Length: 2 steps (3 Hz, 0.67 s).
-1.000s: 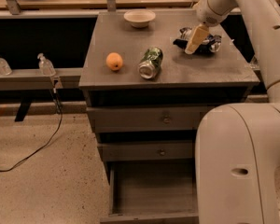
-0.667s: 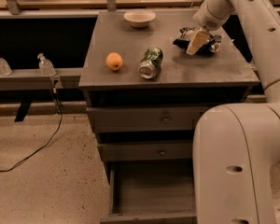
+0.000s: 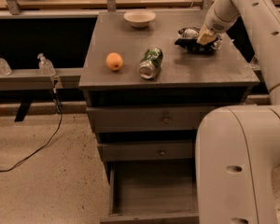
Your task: Place blue chip bag into bottom drawer
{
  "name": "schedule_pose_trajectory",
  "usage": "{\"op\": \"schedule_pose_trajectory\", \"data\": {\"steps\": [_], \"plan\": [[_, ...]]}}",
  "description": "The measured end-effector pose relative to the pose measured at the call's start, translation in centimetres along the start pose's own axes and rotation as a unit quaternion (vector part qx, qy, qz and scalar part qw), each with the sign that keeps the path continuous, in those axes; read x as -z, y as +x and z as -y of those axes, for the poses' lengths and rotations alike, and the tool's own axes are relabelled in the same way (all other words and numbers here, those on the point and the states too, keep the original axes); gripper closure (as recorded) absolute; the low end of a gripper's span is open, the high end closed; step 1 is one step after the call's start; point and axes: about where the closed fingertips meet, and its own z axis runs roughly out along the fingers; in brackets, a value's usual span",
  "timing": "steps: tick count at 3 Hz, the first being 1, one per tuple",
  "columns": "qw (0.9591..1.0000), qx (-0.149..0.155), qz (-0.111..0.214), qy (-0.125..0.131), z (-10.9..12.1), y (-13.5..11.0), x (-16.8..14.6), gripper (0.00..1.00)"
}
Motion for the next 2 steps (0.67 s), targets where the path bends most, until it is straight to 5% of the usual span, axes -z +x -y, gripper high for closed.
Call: {"op": "schedule_pose_trajectory", "data": {"steps": [1, 2], "plan": [[0.9993, 0.021, 0.027, 0.016, 0.7, -1.5, 3.0, 0.9], [0.9984, 0.024, 0.046, 0.023, 0.8, -2.1, 5.7, 1.0]]}}
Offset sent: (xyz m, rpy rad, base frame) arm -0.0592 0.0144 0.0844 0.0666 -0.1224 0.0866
